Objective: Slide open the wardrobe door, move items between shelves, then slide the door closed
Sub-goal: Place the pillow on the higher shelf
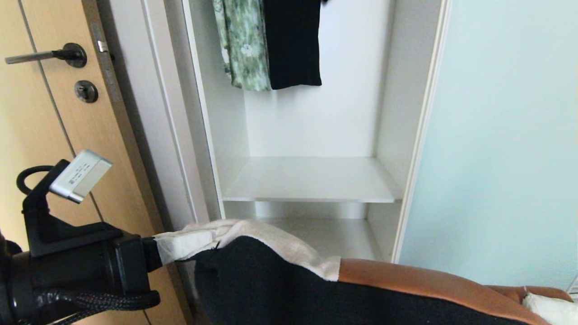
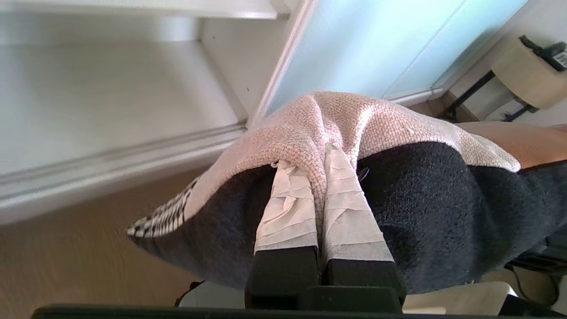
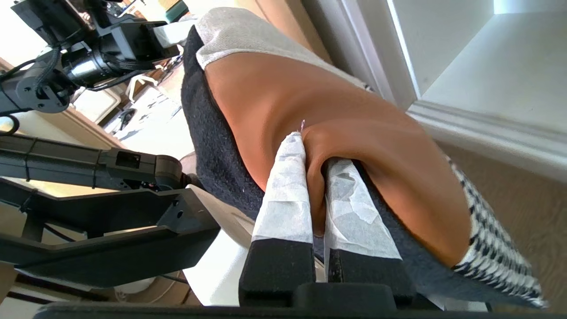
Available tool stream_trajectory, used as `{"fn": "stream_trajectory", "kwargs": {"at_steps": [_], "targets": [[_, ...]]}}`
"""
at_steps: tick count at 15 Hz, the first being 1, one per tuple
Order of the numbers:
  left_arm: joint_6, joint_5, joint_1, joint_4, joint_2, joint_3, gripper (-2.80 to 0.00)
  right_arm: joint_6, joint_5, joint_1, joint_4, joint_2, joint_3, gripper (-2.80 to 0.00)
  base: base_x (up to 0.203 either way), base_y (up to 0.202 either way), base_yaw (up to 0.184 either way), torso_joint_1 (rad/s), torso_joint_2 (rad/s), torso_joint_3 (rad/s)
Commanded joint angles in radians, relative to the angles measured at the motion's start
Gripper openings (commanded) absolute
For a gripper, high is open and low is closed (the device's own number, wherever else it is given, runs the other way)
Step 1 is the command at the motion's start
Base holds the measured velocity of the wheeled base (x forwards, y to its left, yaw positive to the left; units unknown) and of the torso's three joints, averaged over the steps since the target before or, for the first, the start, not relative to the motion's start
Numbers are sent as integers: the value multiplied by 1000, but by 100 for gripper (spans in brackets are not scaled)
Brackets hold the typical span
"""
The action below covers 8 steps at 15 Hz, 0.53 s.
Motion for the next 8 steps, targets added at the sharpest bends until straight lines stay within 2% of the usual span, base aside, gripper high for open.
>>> {"fn": "stream_trajectory", "kwargs": {"at_steps": [1, 8], "targets": [[-2, -2, 0, -2, 2, 0, -280, 3, 3, 1, -1, 4, 0, -280, 196, 0, 2, 1, 2, 4], [-2, -5, 0, -2, 3, 1, -280, 4, 3, 1, -1, 5, 0, -280, 195, 0, 0, 2, 2, 2]]}}
